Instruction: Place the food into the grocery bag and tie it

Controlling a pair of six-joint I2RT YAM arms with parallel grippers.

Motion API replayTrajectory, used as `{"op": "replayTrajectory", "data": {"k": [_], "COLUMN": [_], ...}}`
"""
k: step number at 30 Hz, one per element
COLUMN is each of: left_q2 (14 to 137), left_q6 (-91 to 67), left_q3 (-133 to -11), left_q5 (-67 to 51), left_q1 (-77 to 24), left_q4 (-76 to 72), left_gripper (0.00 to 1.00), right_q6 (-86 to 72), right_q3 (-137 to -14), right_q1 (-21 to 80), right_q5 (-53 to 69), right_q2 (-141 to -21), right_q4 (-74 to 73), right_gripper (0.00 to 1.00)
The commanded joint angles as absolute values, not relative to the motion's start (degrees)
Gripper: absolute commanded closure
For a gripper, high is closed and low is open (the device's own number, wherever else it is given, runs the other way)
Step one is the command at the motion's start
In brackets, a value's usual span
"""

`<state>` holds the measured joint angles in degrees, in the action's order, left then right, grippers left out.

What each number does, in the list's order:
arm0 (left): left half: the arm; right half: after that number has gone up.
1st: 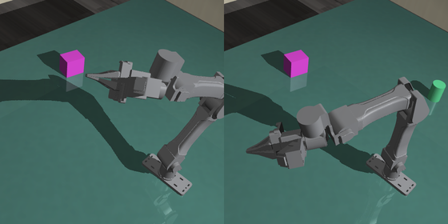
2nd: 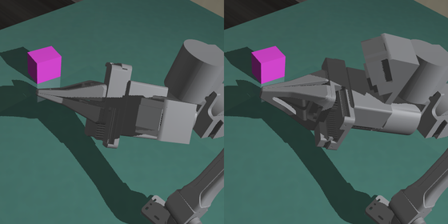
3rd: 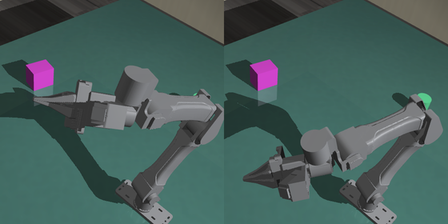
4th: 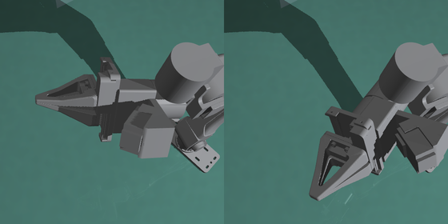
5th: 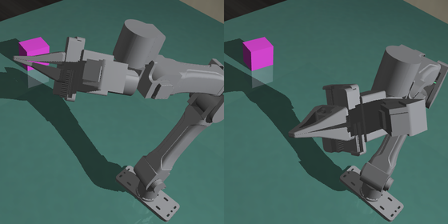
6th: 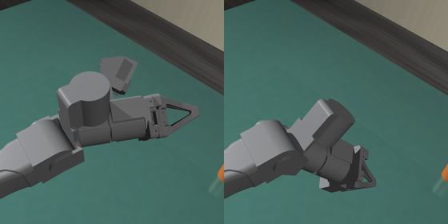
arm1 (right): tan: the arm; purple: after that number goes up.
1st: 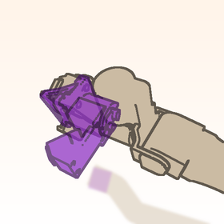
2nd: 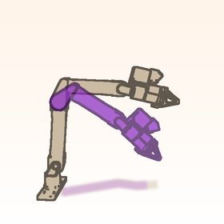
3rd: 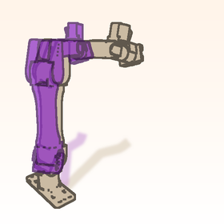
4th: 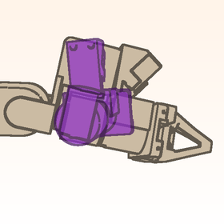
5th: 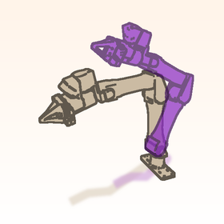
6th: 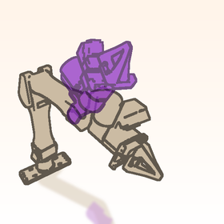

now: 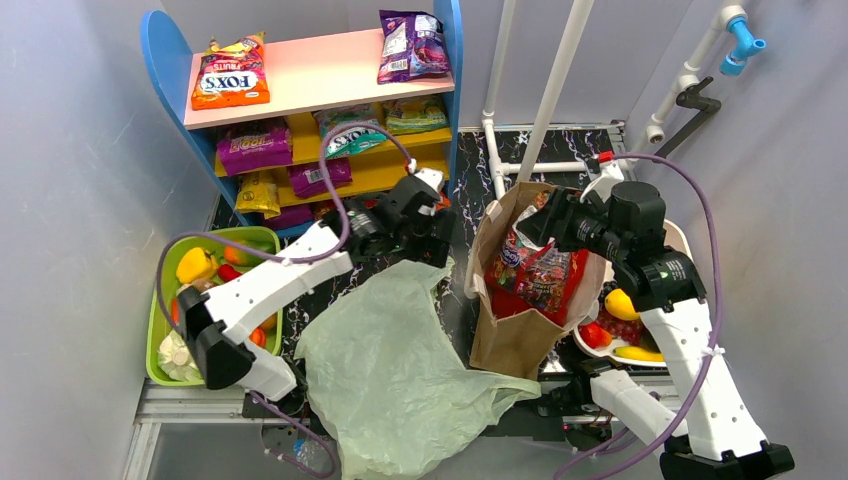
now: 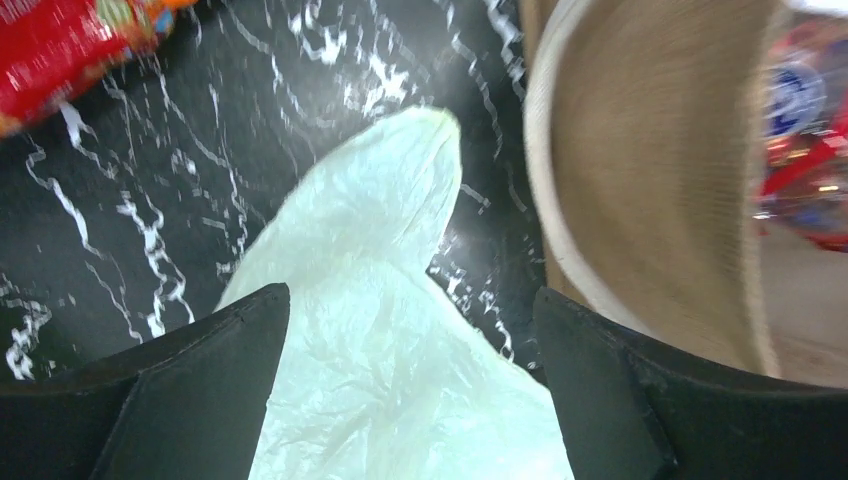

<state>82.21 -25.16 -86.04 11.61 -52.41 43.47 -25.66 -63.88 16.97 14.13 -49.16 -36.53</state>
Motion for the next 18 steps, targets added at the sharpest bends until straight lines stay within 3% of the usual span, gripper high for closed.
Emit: {"op": "replayTrajectory", "data": {"k": [1, 13, 18], "left_q2": [86.67, 99.03, 102.23], "left_q6": [-32.21, -43.77, -45.26], "left_q3": [-86.23, -87.17, -88.56], "left_q5": [17.51, 29.80, 31.78], "left_q1": [-56.28, -66.23, -69.60], "left_q4": [53.48, 58.01, 58.58], "left_gripper": [0.10, 0.30, 0.32], "right_q6": [-27.49, -27.81, -27.70], "right_q3": [-63.02, -61.04, -60.76], "right_q1": [17.14, 17.14, 17.17], "right_q5": [11.50, 10.28, 10.27], "right_q2": [-48.03, -47.08, -46.70], "right_q4": [-34.36, -35.06, -35.50], "right_gripper": [0.31, 0.30, 0.31]}}
